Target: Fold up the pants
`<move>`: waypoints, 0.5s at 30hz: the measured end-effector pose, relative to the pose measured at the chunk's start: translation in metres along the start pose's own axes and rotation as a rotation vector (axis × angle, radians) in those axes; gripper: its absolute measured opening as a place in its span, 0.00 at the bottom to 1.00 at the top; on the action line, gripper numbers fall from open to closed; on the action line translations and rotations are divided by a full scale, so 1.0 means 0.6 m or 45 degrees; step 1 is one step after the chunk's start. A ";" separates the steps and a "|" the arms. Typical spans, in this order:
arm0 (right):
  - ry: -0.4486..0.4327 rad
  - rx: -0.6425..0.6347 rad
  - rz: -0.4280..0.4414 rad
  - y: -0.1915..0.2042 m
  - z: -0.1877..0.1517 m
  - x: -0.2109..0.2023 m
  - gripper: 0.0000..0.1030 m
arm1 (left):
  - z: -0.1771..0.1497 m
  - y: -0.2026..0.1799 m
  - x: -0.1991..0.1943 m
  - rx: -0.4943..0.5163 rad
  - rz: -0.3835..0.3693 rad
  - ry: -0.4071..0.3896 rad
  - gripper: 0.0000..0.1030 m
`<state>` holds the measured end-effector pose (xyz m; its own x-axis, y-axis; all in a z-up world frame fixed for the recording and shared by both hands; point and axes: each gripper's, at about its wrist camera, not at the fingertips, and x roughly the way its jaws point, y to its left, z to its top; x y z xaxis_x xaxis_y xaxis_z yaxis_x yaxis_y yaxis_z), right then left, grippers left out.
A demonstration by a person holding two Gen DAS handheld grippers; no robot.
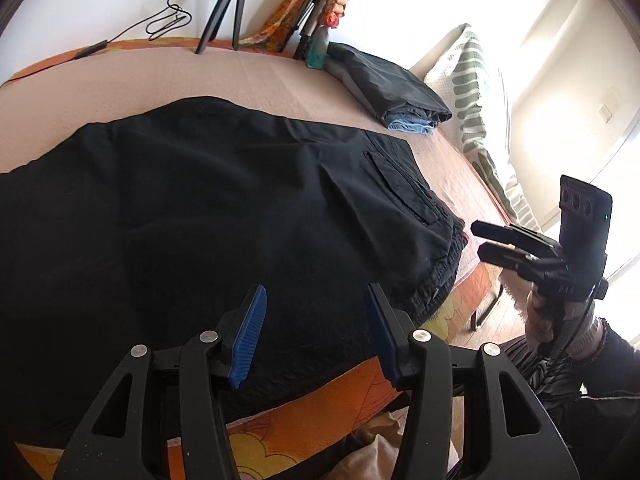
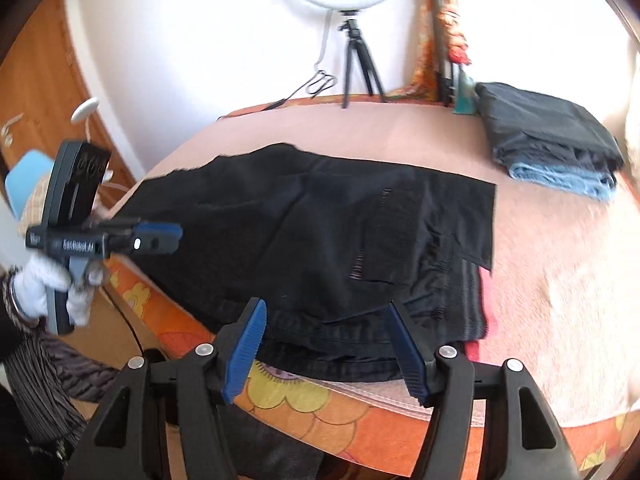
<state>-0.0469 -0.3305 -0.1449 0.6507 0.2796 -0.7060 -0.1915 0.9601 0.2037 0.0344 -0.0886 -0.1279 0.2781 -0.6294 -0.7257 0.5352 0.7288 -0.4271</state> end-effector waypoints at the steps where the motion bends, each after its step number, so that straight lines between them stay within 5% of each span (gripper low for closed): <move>1: -0.002 0.096 0.009 -0.025 0.001 -0.005 0.65 | -0.001 -0.004 0.007 0.012 -0.001 0.017 0.48; 6: 0.032 0.507 0.170 -0.116 -0.013 -0.014 0.66 | -0.009 -0.008 0.028 0.020 -0.015 0.080 0.48; 15: 0.100 0.737 0.310 -0.161 -0.028 0.026 0.53 | -0.006 -0.009 0.036 0.025 -0.032 0.084 0.48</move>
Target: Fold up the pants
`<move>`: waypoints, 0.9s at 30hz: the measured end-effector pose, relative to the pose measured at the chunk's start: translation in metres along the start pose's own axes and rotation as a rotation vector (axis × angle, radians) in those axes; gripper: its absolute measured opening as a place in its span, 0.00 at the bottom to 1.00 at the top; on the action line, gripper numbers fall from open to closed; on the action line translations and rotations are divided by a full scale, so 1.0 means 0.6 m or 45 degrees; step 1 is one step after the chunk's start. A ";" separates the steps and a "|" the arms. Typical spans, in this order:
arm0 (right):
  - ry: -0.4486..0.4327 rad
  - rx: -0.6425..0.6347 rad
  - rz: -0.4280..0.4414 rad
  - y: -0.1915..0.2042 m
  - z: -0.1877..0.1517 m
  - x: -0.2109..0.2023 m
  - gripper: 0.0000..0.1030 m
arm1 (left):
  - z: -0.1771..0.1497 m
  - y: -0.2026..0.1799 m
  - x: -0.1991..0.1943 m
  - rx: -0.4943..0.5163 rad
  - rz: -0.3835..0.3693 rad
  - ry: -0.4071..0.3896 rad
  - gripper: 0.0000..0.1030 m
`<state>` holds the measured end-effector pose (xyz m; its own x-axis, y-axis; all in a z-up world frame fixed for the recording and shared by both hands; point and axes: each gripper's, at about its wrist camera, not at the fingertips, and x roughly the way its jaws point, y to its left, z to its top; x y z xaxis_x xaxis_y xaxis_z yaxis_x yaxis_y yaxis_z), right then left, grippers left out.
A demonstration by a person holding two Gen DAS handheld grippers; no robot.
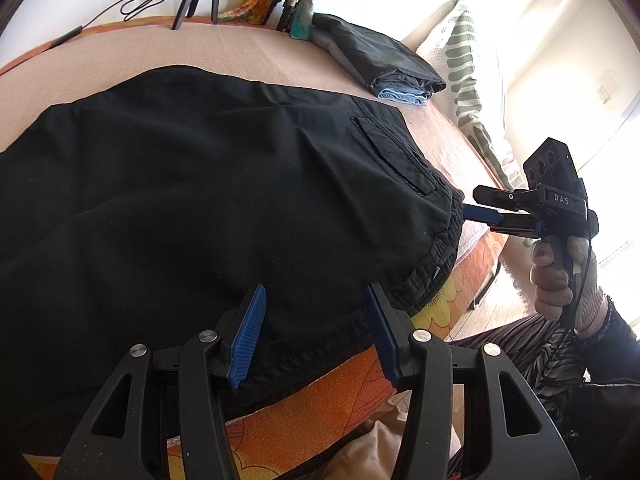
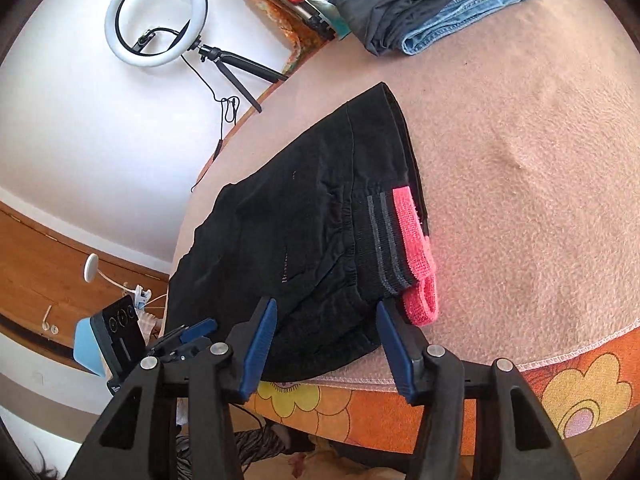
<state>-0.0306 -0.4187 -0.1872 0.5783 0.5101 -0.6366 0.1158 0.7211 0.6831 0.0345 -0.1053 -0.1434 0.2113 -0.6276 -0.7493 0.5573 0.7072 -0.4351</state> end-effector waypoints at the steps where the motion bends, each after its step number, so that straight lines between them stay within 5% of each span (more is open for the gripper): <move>1: -0.004 0.013 0.007 -0.002 0.001 -0.001 0.53 | -0.001 0.001 0.000 -0.001 -0.006 -0.001 0.48; 5: 0.007 0.090 0.030 -0.016 0.008 0.010 0.52 | -0.006 0.007 -0.005 -0.011 -0.026 -0.009 0.48; 7: 0.003 0.142 0.020 -0.024 0.009 0.011 0.42 | -0.009 0.007 -0.006 -0.010 -0.028 -0.013 0.48; 17: -0.009 0.269 0.068 -0.035 0.018 0.021 0.45 | -0.014 0.005 -0.006 0.000 -0.030 -0.022 0.48; 27: -0.098 0.151 -0.184 0.015 0.058 0.035 0.51 | -0.018 0.004 -0.007 0.005 -0.037 -0.039 0.48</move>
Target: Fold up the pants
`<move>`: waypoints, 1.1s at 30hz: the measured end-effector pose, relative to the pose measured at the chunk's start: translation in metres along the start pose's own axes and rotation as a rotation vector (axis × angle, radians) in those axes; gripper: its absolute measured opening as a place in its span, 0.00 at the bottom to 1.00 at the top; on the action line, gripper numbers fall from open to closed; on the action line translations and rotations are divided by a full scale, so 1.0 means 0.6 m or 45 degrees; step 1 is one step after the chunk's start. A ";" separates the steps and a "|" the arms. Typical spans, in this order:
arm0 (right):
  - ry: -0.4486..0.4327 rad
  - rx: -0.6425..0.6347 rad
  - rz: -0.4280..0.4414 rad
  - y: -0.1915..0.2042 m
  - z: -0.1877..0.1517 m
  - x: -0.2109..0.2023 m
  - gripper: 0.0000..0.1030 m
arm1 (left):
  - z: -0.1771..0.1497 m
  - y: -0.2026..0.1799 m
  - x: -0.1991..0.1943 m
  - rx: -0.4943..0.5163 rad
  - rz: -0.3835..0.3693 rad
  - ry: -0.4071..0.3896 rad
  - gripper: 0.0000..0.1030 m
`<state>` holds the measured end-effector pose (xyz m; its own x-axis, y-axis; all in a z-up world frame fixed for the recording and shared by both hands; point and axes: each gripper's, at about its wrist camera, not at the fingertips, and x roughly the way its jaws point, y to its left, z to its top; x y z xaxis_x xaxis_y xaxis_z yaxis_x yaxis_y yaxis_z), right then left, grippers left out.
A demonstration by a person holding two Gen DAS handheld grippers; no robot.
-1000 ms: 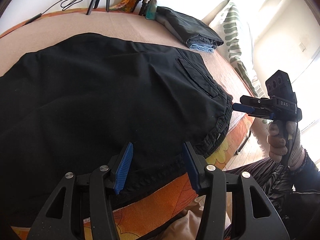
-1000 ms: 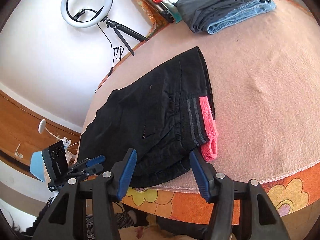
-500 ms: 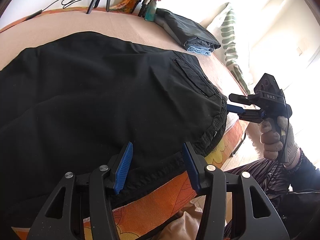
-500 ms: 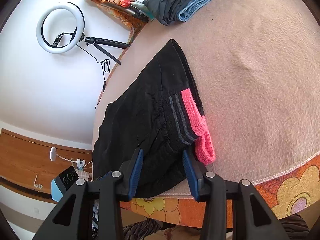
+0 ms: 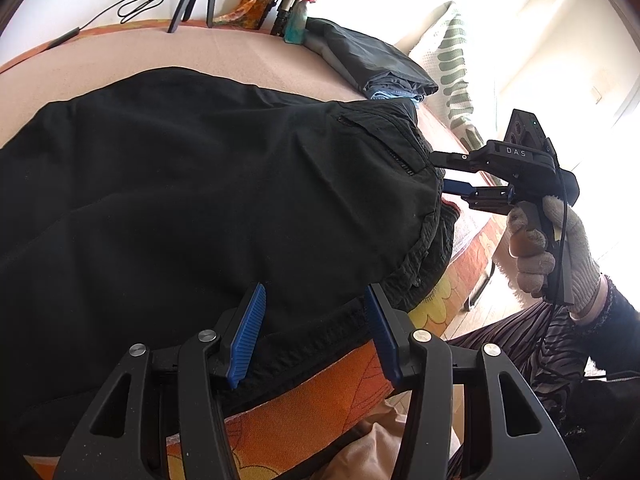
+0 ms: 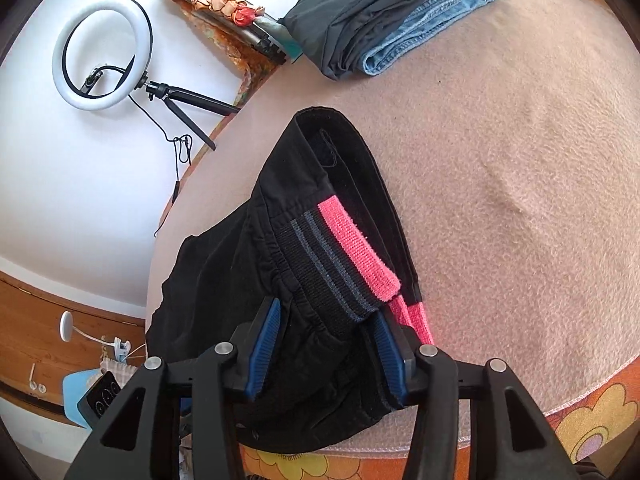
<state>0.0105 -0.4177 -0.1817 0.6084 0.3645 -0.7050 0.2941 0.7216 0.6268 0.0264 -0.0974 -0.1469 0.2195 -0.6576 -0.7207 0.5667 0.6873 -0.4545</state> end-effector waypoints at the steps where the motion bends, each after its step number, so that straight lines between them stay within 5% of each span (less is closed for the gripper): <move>1: 0.001 -0.007 -0.001 0.004 0.003 0.003 0.54 | 0.000 0.001 0.000 -0.006 -0.004 -0.001 0.48; 5: -0.021 -0.068 -0.023 0.026 0.013 0.015 0.49 | 0.001 -0.001 0.001 0.010 0.007 0.004 0.48; 12: -0.064 -0.120 0.002 0.024 0.003 0.019 0.11 | 0.002 -0.002 0.001 -0.004 0.002 -0.003 0.48; 21: -0.149 -0.095 0.094 -0.009 -0.046 -0.091 0.08 | 0.015 -0.020 0.011 0.015 0.001 0.005 0.48; 27: -0.056 -0.121 -0.032 -0.042 -0.048 -0.047 0.07 | 0.016 -0.053 0.040 0.100 -0.044 0.076 0.48; 29: -0.034 -0.192 -0.072 -0.034 -0.040 -0.046 0.11 | 0.013 -0.058 0.043 0.120 -0.046 0.066 0.48; 31: -0.066 -0.285 -0.173 -0.015 -0.033 -0.059 0.30 | 0.010 -0.055 0.041 0.101 -0.066 0.057 0.49; 33: -0.145 -0.353 -0.301 0.003 -0.027 -0.080 0.32 | 0.004 -0.049 0.037 0.065 -0.099 0.053 0.49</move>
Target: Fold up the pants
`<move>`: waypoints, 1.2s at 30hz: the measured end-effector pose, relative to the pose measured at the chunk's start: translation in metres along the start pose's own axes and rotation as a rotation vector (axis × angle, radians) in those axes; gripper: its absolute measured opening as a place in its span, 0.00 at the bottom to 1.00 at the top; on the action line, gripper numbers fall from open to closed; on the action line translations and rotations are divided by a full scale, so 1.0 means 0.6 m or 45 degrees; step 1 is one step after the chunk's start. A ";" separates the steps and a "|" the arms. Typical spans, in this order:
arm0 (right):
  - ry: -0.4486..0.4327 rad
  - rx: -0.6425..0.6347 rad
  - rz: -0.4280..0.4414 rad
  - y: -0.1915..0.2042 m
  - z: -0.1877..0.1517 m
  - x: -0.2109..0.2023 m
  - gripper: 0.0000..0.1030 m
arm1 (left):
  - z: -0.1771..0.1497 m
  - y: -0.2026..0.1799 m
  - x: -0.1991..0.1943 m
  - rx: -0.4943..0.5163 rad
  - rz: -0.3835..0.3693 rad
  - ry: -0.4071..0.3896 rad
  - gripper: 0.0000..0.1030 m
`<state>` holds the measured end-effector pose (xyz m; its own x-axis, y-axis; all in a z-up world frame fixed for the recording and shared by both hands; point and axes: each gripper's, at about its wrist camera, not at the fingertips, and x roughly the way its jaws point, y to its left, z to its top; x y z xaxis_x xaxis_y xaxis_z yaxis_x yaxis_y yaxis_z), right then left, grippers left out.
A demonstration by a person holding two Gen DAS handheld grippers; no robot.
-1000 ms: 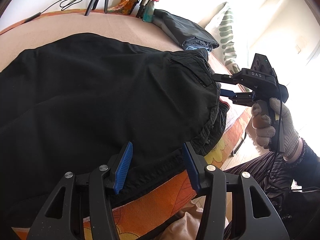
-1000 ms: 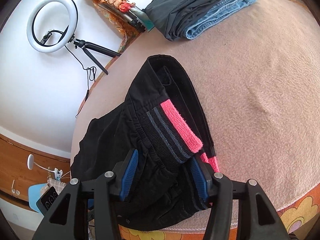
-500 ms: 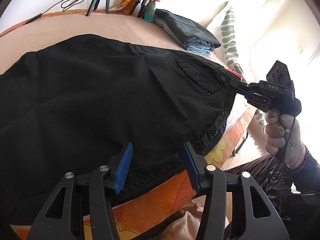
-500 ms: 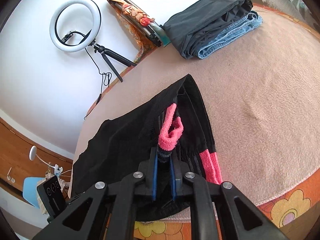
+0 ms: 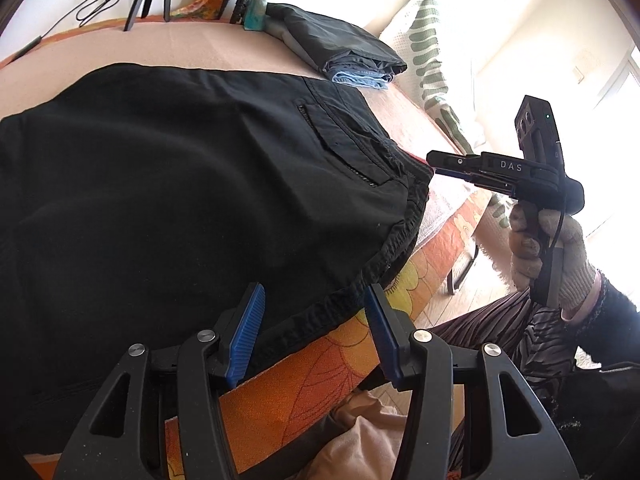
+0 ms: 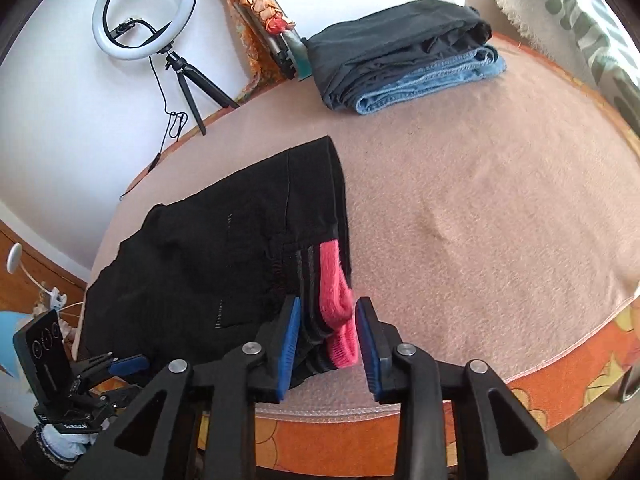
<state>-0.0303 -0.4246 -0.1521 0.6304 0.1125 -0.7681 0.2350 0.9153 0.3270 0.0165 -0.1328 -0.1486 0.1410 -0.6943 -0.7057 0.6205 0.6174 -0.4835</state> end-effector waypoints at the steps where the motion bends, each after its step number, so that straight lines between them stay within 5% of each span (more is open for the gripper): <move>1: -0.039 -0.017 -0.008 0.002 0.008 -0.012 0.33 | -0.006 0.002 -0.004 -0.006 -0.007 -0.002 0.49; 6: -0.131 -0.148 0.095 0.051 0.066 -0.037 0.39 | -0.014 0.003 -0.029 -0.064 -0.013 -0.012 0.49; 9: -0.143 -0.253 0.221 0.112 0.103 -0.015 0.43 | -0.019 0.005 -0.066 -0.057 0.084 -0.096 0.49; 12: -0.090 -0.368 0.321 0.183 0.136 0.037 0.52 | -0.019 0.019 -0.107 -0.073 0.194 -0.186 0.49; 18: 0.085 -0.400 0.460 0.289 0.174 0.163 0.54 | -0.036 0.082 -0.148 -0.191 0.376 -0.237 0.50; 22: 0.176 -0.425 0.445 0.336 0.178 0.242 0.55 | -0.081 0.143 -0.150 -0.381 0.350 -0.182 0.49; 24: 0.209 -0.437 0.433 0.355 0.177 0.275 0.55 | -0.100 0.152 -0.164 -0.407 0.293 -0.232 0.49; 26: 0.217 -0.477 0.391 0.373 0.170 0.296 0.55 | -0.108 0.150 -0.181 -0.398 0.340 -0.239 0.49; 36: 0.139 -0.618 0.355 0.413 0.138 0.250 0.58 | -0.213 0.263 -0.380 -0.790 0.514 -0.663 0.54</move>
<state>0.1839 -0.2131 -0.1408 0.5336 0.3912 -0.7498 -0.3123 0.9151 0.2552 -0.0163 0.1703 -0.1303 0.6828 -0.3680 -0.6312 -0.0578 0.8340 -0.5488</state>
